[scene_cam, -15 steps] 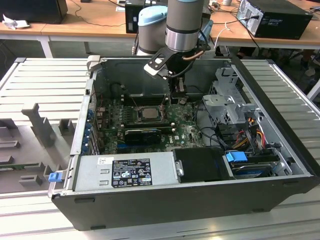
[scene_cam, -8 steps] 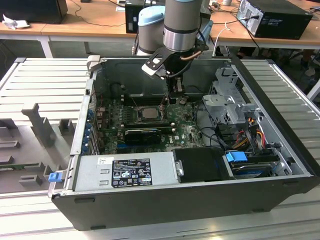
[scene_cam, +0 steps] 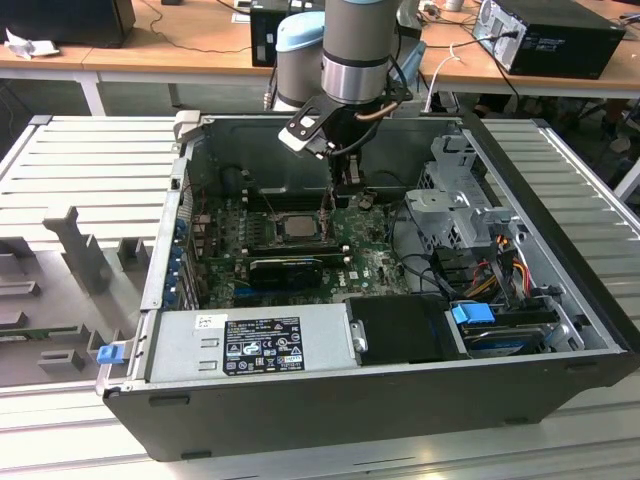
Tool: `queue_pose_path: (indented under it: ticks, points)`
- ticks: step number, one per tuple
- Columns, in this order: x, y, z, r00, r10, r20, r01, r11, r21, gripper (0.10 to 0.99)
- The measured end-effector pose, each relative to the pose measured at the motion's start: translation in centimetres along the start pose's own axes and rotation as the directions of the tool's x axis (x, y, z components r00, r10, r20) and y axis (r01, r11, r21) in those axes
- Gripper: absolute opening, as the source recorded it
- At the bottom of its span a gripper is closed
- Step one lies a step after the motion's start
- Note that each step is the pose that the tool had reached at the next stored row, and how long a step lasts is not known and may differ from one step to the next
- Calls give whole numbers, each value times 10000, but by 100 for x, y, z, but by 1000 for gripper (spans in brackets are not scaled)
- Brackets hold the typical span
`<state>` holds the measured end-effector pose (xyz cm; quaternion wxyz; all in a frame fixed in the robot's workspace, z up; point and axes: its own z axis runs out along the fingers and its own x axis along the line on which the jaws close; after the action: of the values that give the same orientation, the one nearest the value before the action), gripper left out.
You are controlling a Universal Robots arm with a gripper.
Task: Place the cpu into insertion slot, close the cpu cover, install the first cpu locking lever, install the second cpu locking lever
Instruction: 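Close the cpu cover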
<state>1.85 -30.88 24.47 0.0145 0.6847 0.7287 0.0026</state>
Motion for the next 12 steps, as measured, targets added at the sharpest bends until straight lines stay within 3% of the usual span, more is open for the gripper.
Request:
queue_pose_path:
  ticks: [12]
  points:
    - [6, -89, -1, 10000, 1, -10, -1, 10000, 0, 106]
